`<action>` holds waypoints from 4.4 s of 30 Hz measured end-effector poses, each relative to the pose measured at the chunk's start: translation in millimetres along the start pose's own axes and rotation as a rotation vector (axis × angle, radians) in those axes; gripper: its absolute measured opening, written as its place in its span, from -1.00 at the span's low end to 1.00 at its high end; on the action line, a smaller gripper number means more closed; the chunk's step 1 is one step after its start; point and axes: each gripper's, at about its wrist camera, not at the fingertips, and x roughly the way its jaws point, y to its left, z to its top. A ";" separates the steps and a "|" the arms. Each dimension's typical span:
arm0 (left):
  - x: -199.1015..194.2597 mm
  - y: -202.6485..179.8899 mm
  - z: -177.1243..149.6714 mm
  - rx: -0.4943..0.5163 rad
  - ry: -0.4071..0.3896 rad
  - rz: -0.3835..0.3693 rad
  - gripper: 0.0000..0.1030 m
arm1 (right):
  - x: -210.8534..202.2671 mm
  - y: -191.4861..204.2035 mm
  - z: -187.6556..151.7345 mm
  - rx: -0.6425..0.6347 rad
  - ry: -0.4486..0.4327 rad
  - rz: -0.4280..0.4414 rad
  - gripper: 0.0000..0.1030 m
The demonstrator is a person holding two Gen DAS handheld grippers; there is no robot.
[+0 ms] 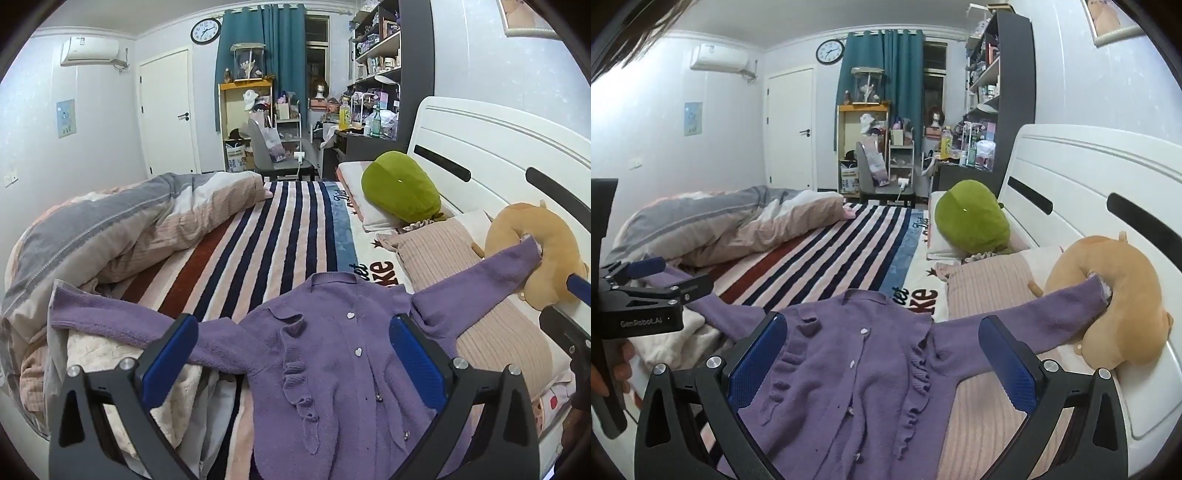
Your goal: Fold large clothes
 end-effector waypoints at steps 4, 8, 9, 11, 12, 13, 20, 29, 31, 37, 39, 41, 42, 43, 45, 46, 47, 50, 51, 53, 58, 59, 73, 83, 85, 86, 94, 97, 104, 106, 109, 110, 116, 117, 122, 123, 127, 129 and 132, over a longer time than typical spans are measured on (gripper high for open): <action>-1.5 0.7 4.0 -0.005 0.000 -0.001 0.98 | 1.4 -2.8 2.4 0.012 0.003 0.017 1.00; -3.3 0.6 6.1 -0.006 -0.002 -0.004 0.98 | 1.4 -1.8 3.9 0.015 -0.001 0.019 1.00; -3.7 0.7 6.9 -0.006 -0.002 -0.005 0.98 | 1.5 -1.3 4.1 0.016 -0.001 0.019 1.00; -4.5 0.2 8.5 -0.005 -0.002 -0.008 0.98 | 1.7 -0.7 4.7 0.017 0.001 0.017 1.00; -5.3 -0.6 8.8 -0.005 -0.003 -0.008 0.98 | 1.8 -0.6 5.1 0.017 0.002 0.017 1.00; -6.0 -0.6 9.6 -0.006 -0.005 -0.008 0.98 | 2.1 0.3 6.2 0.018 0.004 0.015 1.00; -6.2 -0.6 11.2 -0.011 -0.007 -0.007 0.98 | 3.0 1.1 8.1 0.023 0.005 0.011 1.00; -6.3 0.4 12.5 -0.009 -0.007 -0.010 0.98 | 2.7 -2.5 9.5 0.026 0.006 0.015 1.00; -6.8 0.6 13.0 -0.010 -0.009 -0.008 0.98 | 2.4 -3.2 8.7 0.025 0.005 0.016 1.00; -8.9 0.2 15.3 -0.012 -0.011 -0.008 0.98 | 0.9 -4.4 8.3 0.026 0.003 0.015 1.00; -8.8 -0.1 15.2 -0.011 -0.011 -0.008 0.98 | 0.8 -5.0 8.7 0.025 0.003 0.015 1.00; -8.8 -0.2 15.3 -0.012 -0.011 -0.006 0.98 | 0.6 -5.6 9.0 0.026 0.004 0.016 1.00; -9.5 -0.7 16.1 -0.013 -0.011 -0.007 0.98 | 0.6 -5.6 9.0 0.026 0.004 0.016 1.00; -9.7 -0.6 16.3 -0.014 -0.011 -0.008 0.98 | 0.5 -5.9 9.1 0.028 0.005 0.016 1.00; -11.6 -2.3 16.7 -0.016 -0.012 -0.011 0.98 | 0.5 -5.7 8.9 0.029 0.005 0.017 1.00; -12.4 -3.2 17.2 -0.016 -0.011 -0.012 0.98 | 0.5 -7.3 9.3 0.032 0.005 0.016 1.00; -13.1 -4.2 17.6 -0.016 -0.011 -0.011 0.98 | -0.8 -8.4 9.7 0.034 0.005 0.016 1.00; -14.9 -6.0 18.5 -0.018 -0.011 -0.011 0.98 | -4.1 -13.1 10.6 0.039 0.003 0.014 1.00; -14.2 -5.8 17.6 -0.017 -0.011 -0.011 0.98 | -4.1 -13.2 10.7 0.039 0.003 0.014 1.00; -14.8 -7.1 18.1 -0.016 -0.013 -0.010 0.98 | -4.5 -13.8 11.4 0.038 0.002 0.015 1.00; -14.8 -6.6 18.5 -0.020 -0.012 -0.014 0.98 | -4.2 -13.5 10.9 0.042 0.006 0.016 1.00; -16.2 -7.5 18.5 -0.021 -0.014 -0.013 0.98 | -4.9 -14.9 11.3 0.044 0.007 0.019 1.00; 7.9 96.3 19.7 -0.098 0.031 0.037 0.98 | 40.3 8.0 22.7 0.035 0.071 0.181 1.00; 68.5 264.0 -7.1 -0.221 0.186 0.176 0.72 | 100.6 35.3 7.8 0.008 0.180 0.215 1.00; 79.5 286.7 -14.4 -0.271 0.213 0.181 0.61 | 107.4 40.6 6.1 0.007 0.193 0.217 1.00; 86.4 297.3 -18.9 -0.294 0.226 0.181 0.56 | 108.2 41.7 5.9 0.008 0.199 0.220 1.00; 118.6 360.8 -54.2 -0.520 0.288 0.150 0.13 | 119.0 55.3 -1.4 -0.013 0.226 0.223 1.00; 124.5 370.1 -59.7 -0.566 0.296 0.147 0.08 | 120.0 54.6 -2.3 -0.004 0.234 0.223 1.00; 135.2 380.5 -58.5 -0.620 0.280 0.155 -0.66 | 121.1 48.3 -3.9 0.010 0.243 0.214 1.00; 132.7 373.0 -51.9 -0.583 0.253 0.156 -0.79 | 121.0 47.0 -5.2 0.016 0.246 0.212 1.00; 129.8 358.4 -41.1 -0.503 0.238 0.174 -0.86 | 120.5 46.3 -5.1 0.016 0.242 0.214 1.00; 127.0 352.8 -37.1 -0.480 0.226 0.175 -0.88 | 120.5 45.2 -5.4 0.017 0.241 0.215 1.00; 111.9 318.4 -5.8 -0.409 0.143 0.112 -0.89 | 117.5 38.3 -6.2 0.029 0.238 0.216 1.00; 111.5 309.6 0.2 -0.392 0.140 0.095 -0.89 | 116.3 35.1 -6.6 0.032 0.237 0.215 1.00; 107.9 249.9 26.2 -0.317 0.115 -0.032 -0.90 | 110.0 11.7 -10.6 0.065 0.232 0.200 1.00; 107.6 232.0 30.6 -0.302 0.112 -0.072 -0.90 | 107.6 5.6 -12.2 0.074 0.231 0.195 1.00; 108.8 165.8 41.2 -0.270 0.116 -0.230 -0.90 | 99.9 -16.2 -17.0 0.096 0.228 0.168 1.00; 111.5 129.8 44.8 -0.256 0.126 -0.314 -0.90 | 94.9 -29.8 -19.4 0.111 0.229 0.152 1.00; 116.9 68.1 39.4 -0.235 0.163 -0.456 -0.90 | 85.9 -52.9 -25.3 0.137 0.226 0.124 1.00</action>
